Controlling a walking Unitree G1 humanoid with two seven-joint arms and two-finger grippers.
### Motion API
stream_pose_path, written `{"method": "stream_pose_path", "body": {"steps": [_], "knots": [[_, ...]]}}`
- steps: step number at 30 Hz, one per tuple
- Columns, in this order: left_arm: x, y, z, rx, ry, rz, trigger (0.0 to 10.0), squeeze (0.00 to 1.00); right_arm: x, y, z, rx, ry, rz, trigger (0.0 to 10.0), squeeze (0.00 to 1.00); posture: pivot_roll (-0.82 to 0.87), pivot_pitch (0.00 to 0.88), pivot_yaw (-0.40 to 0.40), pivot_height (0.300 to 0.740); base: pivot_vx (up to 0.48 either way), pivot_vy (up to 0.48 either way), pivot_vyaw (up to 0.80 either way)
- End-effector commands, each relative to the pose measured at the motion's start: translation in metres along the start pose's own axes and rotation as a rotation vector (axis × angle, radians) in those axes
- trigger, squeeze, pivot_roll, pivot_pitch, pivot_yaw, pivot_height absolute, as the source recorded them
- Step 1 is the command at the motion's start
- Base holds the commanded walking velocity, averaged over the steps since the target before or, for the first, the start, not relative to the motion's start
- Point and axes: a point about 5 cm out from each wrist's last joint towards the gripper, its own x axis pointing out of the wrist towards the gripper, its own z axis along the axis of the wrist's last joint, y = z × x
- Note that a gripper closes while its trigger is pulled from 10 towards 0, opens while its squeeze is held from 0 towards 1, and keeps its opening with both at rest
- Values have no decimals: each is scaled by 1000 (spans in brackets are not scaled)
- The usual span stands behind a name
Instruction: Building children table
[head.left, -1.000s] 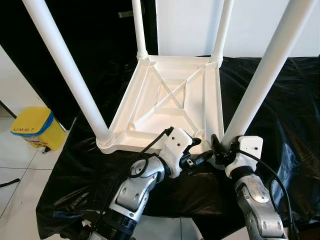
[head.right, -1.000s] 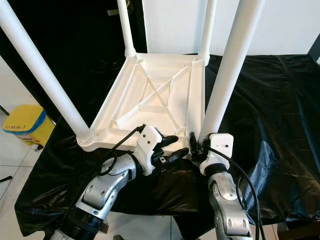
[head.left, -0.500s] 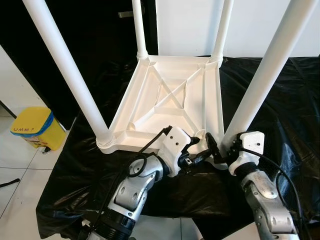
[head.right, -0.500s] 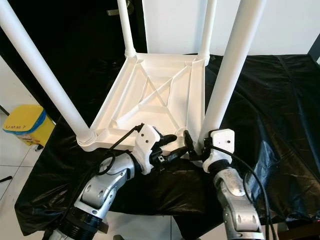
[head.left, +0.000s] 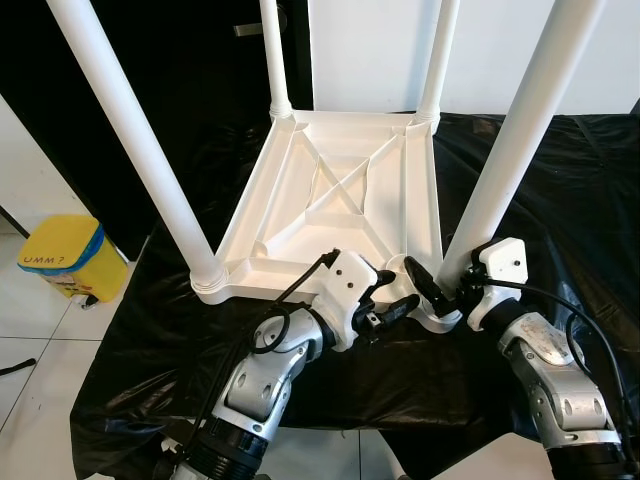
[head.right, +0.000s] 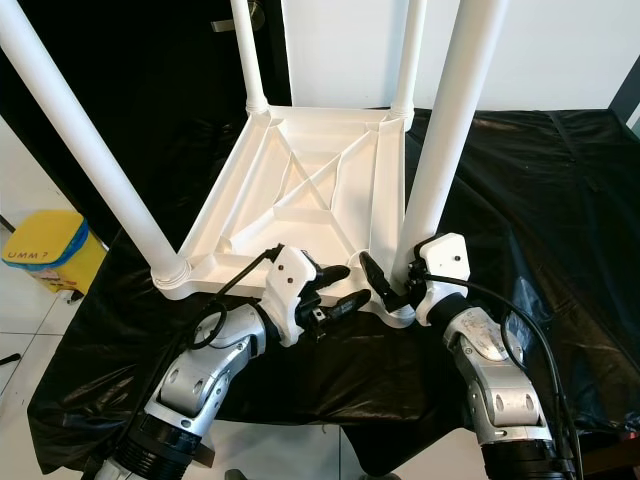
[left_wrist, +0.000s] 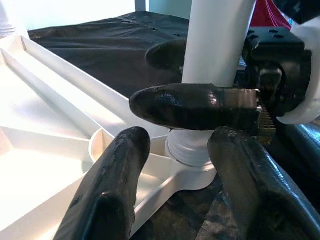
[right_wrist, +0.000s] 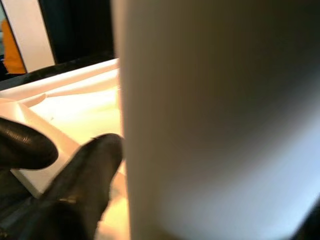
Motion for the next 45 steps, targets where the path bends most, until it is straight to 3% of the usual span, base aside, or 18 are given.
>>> {"method": "stream_pose_path", "body": {"steps": [1,9,10,11,12,20,31,33,35,36,37,38,39,40,45], "knots": [[-4,4,-5,-5,27,76,10000,0,3,4,-5,0,26,39,0,0,-143,85,25,740,0,0,0],[-8,4,-5,-6,36,78,10000,0,-3,7,-13,23,52,59,0,0,-146,91,36,740,0,0,0],[-8,4,-5,-6,37,77,10000,0,-3,7,-14,26,56,53,2471,0,-146,91,36,740,0,0,0],[-8,4,-5,-6,37,77,10000,0,-3,7,-14,26,56,53,2471,0,-146,91,36,740,0,0,0],[-8,4,-6,-6,38,75,10000,0,-4,7,-14,28,60,44,10000,0,-148,92,37,740,0,0,0],[-8,1,-6,-12,40,65,10000,0,-8,8,-18,63,69,-40,10000,0,-154,96,32,740,0,0,0],[-6,-2,-7,-18,39,57,10000,0,-12,15,-27,110,97,-322,10000,0,-156,83,20,740,0,0,0],[-6,-2,-7,-18,39,57,10000,0,-12,15,-27,110,97,-322,10000,0,-156,83,20,740,0,0,0],[-6,-3,-7,-19,39,55,10000,0,-13,14,-31,99,131,-444,10000,0,-155,81,17,740,0,0,0],[-6,-3,-7,-19,39,55,10000,0,-13,14,-31,99,131,-444,10000,0,-155,81,17,740,0,0,0],[-5,-4,-8,-21,38,54,10000,0,-15,12,-36,105,167,-571,10000,0,-153,80,14,740,0,0,0],[-5,-4,-8,-21,38,54,10000,0,-15,12,-36,105,167,-571,10000,0,-153,80,14,740,0,0,0],[-5,-5,-8,-22,39,54,10000,0,-17,11,-39,103,184,-701,10000,0,-152,79,15,740,0,0,0],[-6,-5,-8,-23,39,54,10000,0,-17,11,-40,97,184,-742,10000,0,-151,78,17,740,0,0,0],[-5,-5,-8,-26,38,54,10000,0,-16,11,-38,95,176,-775,10000,0,-154,77,18,740,0,0,0]]}}
